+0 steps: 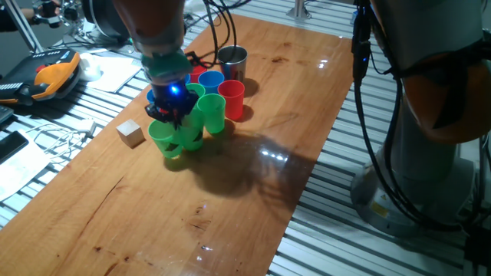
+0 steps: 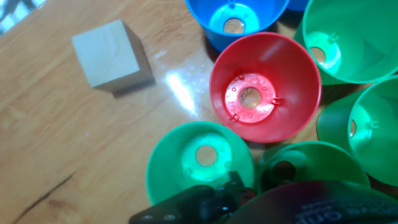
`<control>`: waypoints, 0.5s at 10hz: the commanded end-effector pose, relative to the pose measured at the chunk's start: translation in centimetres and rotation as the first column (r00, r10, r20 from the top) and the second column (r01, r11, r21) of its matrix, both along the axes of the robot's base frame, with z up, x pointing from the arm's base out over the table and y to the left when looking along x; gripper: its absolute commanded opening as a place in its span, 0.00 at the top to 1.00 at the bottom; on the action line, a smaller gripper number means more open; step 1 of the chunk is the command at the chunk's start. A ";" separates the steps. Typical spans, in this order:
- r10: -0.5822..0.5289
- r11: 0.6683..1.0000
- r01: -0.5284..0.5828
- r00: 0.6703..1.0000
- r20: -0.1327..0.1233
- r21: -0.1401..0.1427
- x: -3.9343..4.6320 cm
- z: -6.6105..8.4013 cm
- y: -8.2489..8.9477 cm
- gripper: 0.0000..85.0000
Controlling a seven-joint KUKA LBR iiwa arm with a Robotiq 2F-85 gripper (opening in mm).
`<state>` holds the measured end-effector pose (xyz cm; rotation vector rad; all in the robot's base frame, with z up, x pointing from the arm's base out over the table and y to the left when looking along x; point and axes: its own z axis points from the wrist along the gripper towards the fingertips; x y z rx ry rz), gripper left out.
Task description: Stack the cups
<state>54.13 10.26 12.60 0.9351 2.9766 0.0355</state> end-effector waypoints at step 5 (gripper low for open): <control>-0.010 1.000 0.010 0.998 -0.064 -0.007 0.03 5.5 1.9 1.00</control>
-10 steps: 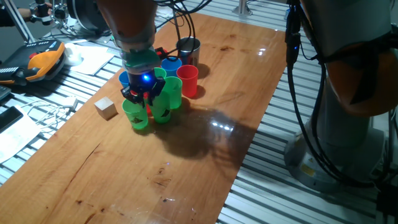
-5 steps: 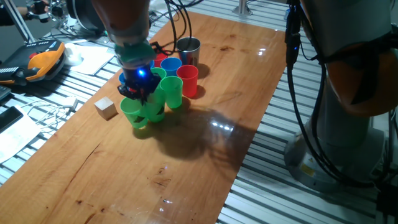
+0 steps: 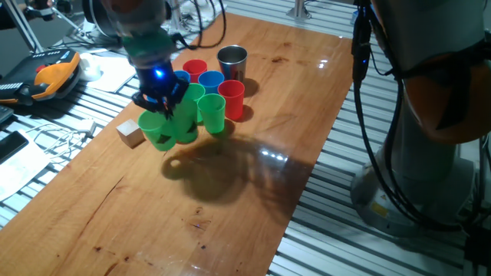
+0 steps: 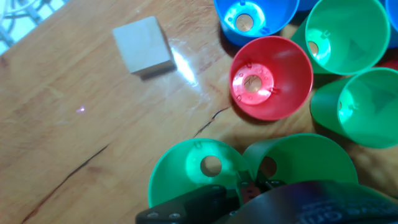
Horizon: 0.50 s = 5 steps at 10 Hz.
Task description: Stack the cups
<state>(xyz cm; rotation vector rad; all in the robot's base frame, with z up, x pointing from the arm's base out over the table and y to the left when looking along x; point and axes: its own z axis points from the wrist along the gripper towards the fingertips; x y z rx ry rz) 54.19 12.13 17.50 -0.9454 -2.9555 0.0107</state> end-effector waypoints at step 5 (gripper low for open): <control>0.079 0.997 -0.080 0.995 -0.065 -0.014 2.26 4.7 -1.8 1.00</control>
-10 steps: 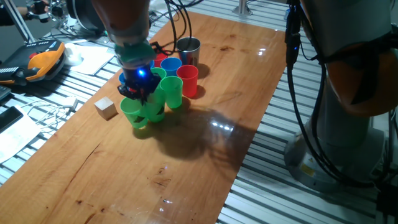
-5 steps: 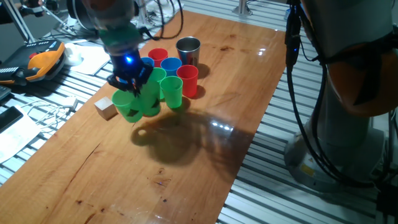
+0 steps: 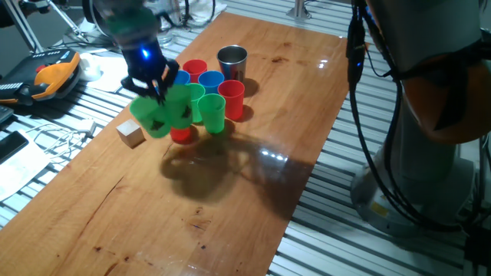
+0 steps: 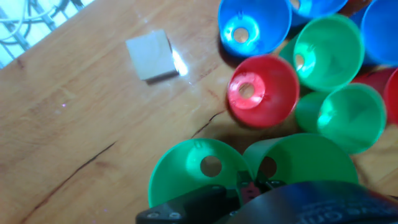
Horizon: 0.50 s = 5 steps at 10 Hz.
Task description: Stack the cups
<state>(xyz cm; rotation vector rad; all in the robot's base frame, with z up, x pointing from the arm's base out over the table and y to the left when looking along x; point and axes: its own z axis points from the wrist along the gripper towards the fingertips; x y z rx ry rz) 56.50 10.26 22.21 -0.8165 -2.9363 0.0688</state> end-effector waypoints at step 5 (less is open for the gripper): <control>0.138 0.990 -0.138 0.990 -0.019 -0.022 2.40 0.4 -4.1 1.00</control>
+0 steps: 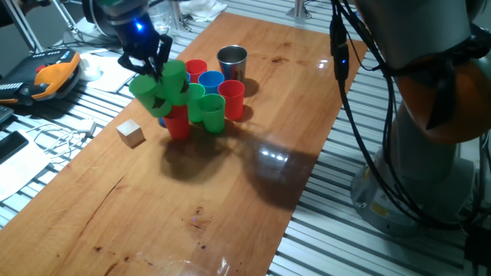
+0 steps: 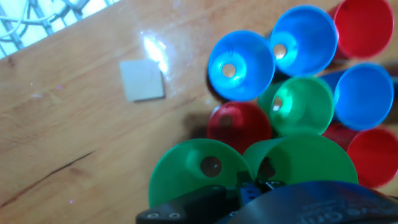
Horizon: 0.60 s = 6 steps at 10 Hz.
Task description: Stack the cups
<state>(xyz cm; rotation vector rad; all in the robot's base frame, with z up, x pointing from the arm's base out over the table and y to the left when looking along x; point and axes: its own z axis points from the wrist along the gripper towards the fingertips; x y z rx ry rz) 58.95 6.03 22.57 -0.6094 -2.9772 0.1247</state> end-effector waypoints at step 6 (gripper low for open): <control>0.098 0.995 -0.098 0.995 0.002 -0.026 1.48 -1.8 -3.1 1.00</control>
